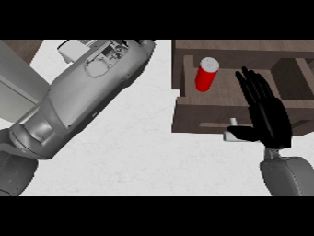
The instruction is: Pick up the can, place it into the drawer and close the drawer
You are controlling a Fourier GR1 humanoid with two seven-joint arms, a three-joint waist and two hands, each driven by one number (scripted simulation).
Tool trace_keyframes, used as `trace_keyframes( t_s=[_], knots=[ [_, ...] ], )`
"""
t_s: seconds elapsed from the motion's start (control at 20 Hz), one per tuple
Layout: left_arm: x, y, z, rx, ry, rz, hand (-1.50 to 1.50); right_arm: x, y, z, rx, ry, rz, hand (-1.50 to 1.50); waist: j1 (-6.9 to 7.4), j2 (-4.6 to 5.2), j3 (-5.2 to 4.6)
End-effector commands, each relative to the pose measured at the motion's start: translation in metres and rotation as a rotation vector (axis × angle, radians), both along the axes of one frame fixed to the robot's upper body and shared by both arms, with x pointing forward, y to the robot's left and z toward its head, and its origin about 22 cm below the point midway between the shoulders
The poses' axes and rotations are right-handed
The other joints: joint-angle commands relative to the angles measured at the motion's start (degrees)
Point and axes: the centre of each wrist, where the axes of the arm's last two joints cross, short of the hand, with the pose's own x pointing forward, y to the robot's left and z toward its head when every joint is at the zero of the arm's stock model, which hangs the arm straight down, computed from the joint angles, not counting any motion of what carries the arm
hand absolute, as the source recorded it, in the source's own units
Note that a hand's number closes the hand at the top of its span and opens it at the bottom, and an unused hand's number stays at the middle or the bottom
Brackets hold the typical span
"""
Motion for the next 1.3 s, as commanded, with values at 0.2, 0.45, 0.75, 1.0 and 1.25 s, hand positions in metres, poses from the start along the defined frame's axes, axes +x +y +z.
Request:
trace_keyframes(
  t_s=[0.2,0.45,0.75,1.0,1.25],
  knots=[
    [-0.01,0.029,0.0,0.0,0.018,-0.013,-1.5,0.037,0.005,-0.038,-0.057,0.045,-0.069,-1.5,1.34,0.52,0.5],
    [-0.018,0.042,0.002,0.014,0.024,-0.019,-1.5,0.049,-0.019,-0.054,-0.101,0.03,-0.113,-1.5,2.57,0.73,0.58],
    [-0.026,0.053,-0.005,0.016,0.043,-0.038,-1.5,0.083,0.004,-0.044,-0.074,-0.06,-0.129,-1.5,2.9,1.25,0.61],
    [-0.029,0.097,-0.019,0.015,0.055,0.009,-1.5,0.106,0.01,-0.031,-0.084,-0.115,-0.156,-1.5,2.92,1.5,0.53],
    [-0.041,0.095,-0.028,0.008,0.078,-0.015,-1.5,0.133,0.028,-0.009,-0.088,-0.127,-0.174,-1.5,2.86,1.73,0.55]
  ],
)
